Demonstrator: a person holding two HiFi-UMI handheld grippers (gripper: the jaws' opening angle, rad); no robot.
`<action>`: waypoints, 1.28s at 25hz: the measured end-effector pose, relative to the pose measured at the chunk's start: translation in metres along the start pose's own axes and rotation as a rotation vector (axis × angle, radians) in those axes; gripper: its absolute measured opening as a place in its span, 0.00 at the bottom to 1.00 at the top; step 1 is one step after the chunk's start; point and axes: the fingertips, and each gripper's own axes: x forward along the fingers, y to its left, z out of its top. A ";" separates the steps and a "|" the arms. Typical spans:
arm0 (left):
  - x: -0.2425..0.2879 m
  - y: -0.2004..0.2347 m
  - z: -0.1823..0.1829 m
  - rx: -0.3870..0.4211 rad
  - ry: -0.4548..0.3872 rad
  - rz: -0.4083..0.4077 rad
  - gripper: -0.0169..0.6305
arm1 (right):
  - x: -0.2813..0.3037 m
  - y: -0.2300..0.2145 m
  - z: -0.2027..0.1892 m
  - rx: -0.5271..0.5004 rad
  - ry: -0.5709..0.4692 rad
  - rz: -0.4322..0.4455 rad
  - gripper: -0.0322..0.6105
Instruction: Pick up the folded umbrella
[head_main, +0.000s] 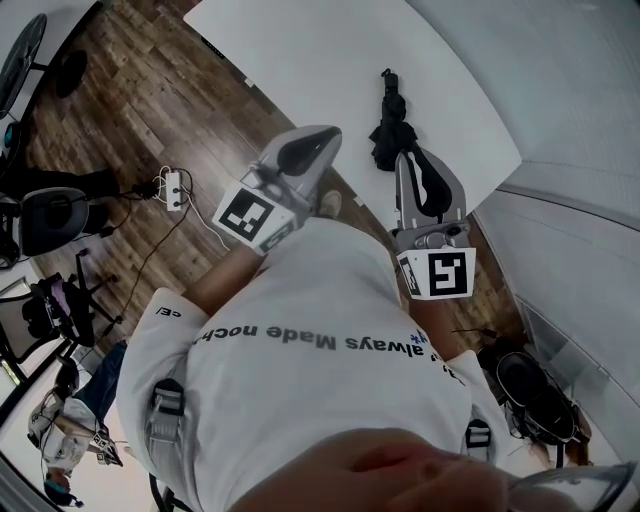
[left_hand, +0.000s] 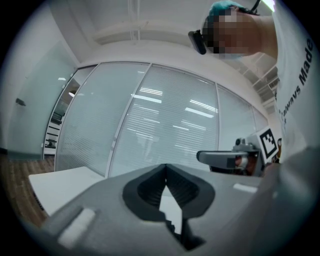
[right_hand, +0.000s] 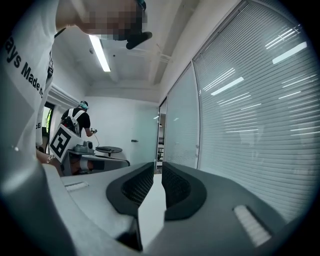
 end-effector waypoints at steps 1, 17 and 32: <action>0.004 -0.002 0.000 0.001 0.000 -0.004 0.03 | -0.002 -0.003 0.000 0.000 0.001 -0.004 0.13; 0.031 -0.006 -0.033 -0.002 0.058 -0.030 0.03 | 0.018 -0.040 -0.088 0.011 0.200 -0.059 0.26; 0.041 0.013 -0.052 -0.003 0.116 -0.031 0.03 | 0.056 -0.088 -0.261 0.083 0.524 -0.124 0.48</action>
